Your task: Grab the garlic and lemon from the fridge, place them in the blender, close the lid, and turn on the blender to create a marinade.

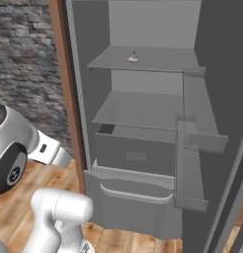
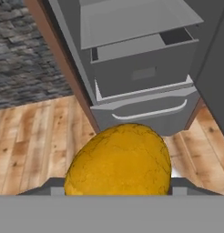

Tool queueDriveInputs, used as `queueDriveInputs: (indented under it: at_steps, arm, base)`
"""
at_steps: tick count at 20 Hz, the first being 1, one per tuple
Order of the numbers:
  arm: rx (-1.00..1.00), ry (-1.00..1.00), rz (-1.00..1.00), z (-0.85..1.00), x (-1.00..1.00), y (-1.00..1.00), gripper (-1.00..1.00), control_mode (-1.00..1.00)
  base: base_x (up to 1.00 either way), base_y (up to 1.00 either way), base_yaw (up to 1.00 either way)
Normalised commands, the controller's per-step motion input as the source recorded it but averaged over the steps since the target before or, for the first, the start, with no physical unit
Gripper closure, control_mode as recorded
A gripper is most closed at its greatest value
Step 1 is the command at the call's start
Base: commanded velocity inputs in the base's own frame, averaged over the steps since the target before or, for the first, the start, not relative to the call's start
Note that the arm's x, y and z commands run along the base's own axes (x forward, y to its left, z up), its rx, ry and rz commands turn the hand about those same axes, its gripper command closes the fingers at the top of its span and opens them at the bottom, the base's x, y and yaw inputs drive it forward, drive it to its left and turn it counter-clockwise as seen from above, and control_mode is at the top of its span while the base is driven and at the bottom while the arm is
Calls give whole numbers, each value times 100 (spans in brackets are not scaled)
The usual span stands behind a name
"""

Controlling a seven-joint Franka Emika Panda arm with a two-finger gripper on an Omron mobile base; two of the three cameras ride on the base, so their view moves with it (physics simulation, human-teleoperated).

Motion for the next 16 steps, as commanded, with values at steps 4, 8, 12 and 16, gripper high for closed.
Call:
queueDriveInputs:
  at_steps: [4, 8, 12, 16]
  arm:
    - [0, 0, 0, 0, 0, 0, 100, 100]
    - [0, 0, 0, 0, 0, 0, 100, 100]
    - [0, 0, 0, 0, 0, 0, 100, 100]
    - [0, 0, 0, 0, 0, 0, 100, 100]
  base:
    - [-79, 56, -65]
    - [-44, 88, -60]
    - [-14, 100, -22]
    - [-3, 100, 20]
